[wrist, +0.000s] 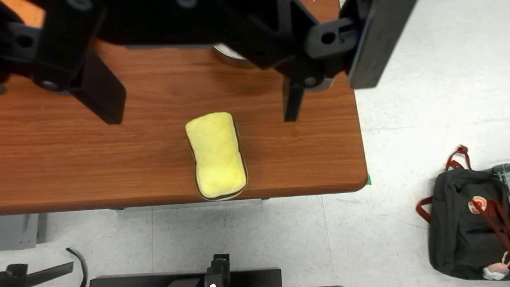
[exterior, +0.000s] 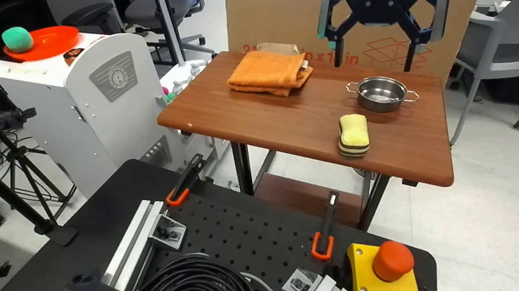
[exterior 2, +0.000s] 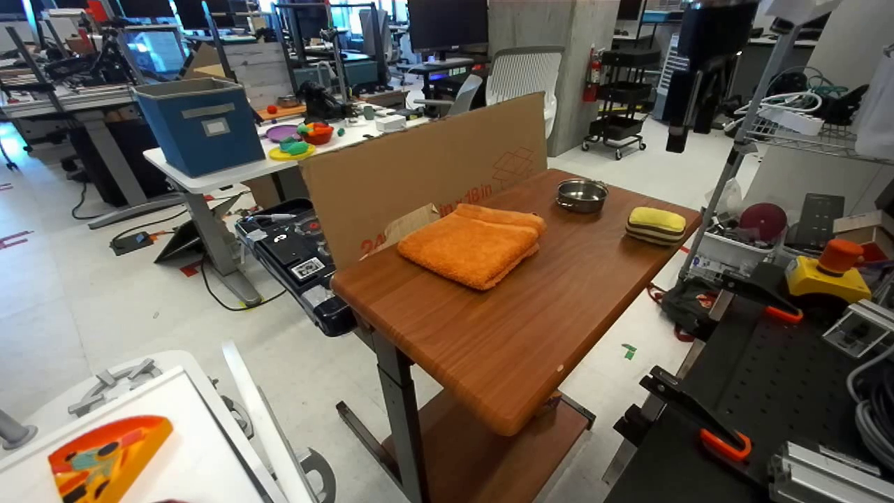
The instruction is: Pick up the plush toy and put it in the pot
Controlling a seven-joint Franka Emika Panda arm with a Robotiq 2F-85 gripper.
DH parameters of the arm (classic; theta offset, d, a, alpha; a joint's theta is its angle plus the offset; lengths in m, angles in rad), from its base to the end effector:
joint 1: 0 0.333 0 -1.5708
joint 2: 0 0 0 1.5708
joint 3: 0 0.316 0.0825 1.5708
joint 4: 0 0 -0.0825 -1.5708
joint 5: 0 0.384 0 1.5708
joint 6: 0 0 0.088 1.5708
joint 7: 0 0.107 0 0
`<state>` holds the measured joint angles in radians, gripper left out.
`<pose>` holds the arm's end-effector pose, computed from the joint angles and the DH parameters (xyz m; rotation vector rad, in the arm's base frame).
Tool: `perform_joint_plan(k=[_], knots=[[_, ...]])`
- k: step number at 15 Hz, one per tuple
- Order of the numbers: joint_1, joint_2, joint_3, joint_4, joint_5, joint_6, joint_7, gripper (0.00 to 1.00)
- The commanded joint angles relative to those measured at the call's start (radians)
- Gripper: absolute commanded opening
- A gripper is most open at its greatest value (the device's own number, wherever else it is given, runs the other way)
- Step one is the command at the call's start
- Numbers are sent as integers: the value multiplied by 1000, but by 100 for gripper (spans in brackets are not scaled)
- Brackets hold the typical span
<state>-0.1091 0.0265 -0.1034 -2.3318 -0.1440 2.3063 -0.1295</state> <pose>0.4908 -0.1089 0.3216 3.0431 0.0250 -0.1056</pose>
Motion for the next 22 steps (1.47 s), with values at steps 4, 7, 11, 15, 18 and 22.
perform_joint_plan(k=[4, 7, 11, 15, 18, 22], knots=[[-10, 140, 0, 12, 3, 88, -113, 100], [-8, 191, 2, 13, -13, 98, -114, 100], [-6, 274, -1, 30, -40, 127, -108, 100], [-5, 350, -2, 73, -65, 153, -105, 100], [-2, 389, 1, 106, -74, 160, -102, 66], [1, 381, 5, 117, -71, 132, -103, 34]])
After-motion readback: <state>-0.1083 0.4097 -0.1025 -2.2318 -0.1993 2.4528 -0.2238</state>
